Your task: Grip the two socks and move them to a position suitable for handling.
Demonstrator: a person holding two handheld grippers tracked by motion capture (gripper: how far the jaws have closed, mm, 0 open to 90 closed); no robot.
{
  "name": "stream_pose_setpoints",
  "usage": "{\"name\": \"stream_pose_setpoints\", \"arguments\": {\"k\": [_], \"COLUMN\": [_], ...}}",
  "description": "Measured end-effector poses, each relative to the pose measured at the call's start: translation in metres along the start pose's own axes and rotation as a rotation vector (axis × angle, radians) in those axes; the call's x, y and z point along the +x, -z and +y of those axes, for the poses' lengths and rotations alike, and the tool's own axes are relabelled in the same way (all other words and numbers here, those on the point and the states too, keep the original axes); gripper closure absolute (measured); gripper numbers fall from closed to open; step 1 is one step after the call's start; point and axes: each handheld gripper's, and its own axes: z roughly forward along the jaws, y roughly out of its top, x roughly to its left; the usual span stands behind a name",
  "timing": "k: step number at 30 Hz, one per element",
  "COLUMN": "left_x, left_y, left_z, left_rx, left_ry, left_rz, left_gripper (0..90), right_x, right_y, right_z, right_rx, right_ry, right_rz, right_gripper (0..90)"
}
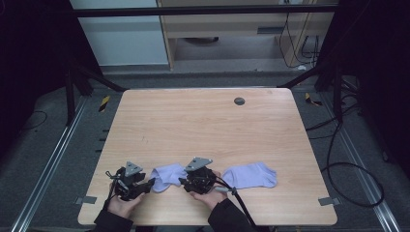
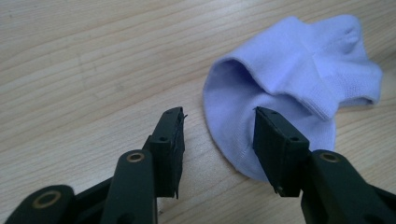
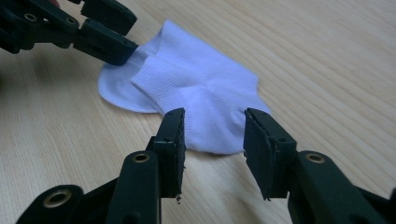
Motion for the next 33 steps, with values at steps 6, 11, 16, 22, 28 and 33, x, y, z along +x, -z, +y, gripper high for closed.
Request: {"name": "stream_pose_setpoints", "arguments": {"k": [6,11,16,22,28,33], "left_x": [-0.001,-0.003,-0.003,-0.003,-0.004,-0.003], "left_y": [-0.003,-0.005,-0.005,-0.004,-0.004,-0.004], "left_z": [0.0,0.0,0.001,0.003,0.004,0.005], "left_rx": [0.016,0.033,0.039,0.032,0.034,0.034], "left_ry": [0.006,0.003,0.007,-0.01,-0.032,-0.037], "left_rz": [-0.023,-0.04,-0.06,-0.074,-0.09,-0.094], "left_gripper": [61.0,72.3,80.0,85.2,85.5,85.5], "right_x": [0.011,0.016,0.016,0.013,0.004,-0.007], "right_y": [-0.019,-0.027,-0.026,-0.017,-0.009,-0.024], "right_z": [0.002,0.001,0.001,0.005,0.019,0.032], "right_rx": [0.033,0.058,0.062,-0.001,-0.086,-0.113], "right_ry": [0.034,0.054,0.052,0.004,-0.063,-0.128], "right_rz": [0.021,0.018,0.012,0.028,-0.005,-0.054], "right_gripper": [61.5,70.1,78.5,83.3,83.2,82.6]}}
